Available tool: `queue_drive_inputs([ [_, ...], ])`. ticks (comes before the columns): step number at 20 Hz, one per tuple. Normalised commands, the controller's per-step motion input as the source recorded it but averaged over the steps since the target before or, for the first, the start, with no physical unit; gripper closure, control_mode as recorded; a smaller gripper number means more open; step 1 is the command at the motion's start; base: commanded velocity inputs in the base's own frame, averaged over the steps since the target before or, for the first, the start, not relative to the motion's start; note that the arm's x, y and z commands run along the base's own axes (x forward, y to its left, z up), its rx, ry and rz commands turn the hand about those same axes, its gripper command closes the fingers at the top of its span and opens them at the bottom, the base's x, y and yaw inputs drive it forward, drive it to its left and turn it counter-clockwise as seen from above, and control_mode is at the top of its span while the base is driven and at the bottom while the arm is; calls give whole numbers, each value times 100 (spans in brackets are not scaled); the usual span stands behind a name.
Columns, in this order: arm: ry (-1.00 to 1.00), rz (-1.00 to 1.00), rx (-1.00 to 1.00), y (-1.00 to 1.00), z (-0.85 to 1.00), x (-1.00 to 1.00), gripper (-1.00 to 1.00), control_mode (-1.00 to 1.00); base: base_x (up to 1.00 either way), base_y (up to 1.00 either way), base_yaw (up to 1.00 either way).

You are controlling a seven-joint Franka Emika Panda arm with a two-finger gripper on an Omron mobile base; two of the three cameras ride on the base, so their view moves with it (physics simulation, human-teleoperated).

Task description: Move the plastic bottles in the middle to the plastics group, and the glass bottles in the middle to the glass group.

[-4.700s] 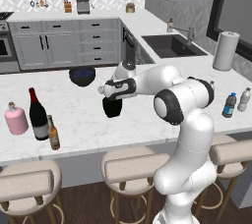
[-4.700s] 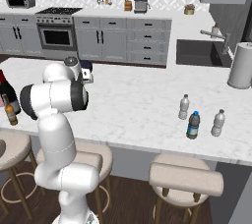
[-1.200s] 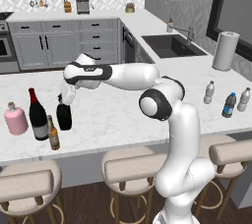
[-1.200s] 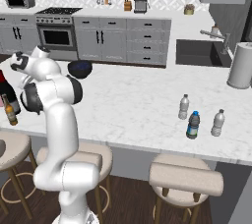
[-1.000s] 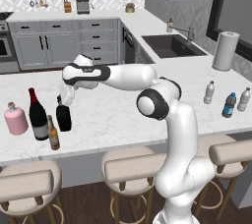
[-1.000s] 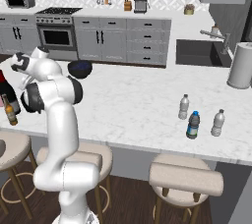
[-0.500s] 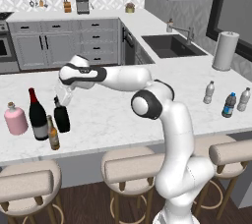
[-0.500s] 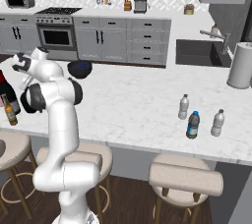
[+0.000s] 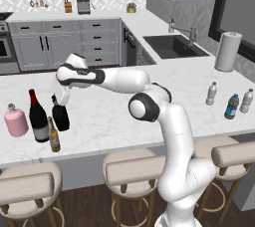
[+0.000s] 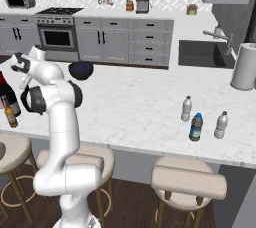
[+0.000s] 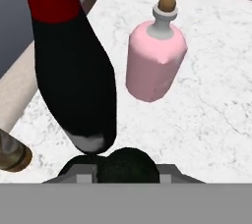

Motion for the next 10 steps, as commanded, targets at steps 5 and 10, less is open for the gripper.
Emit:
queue_drive_inputs([
  [5, -16, 0, 0, 0, -8, -36, 100, -100, 0, 0, 0],
  [10, -6, 0, 8, 0, 0, -31, 100, -100, 0, 0, 0],
])
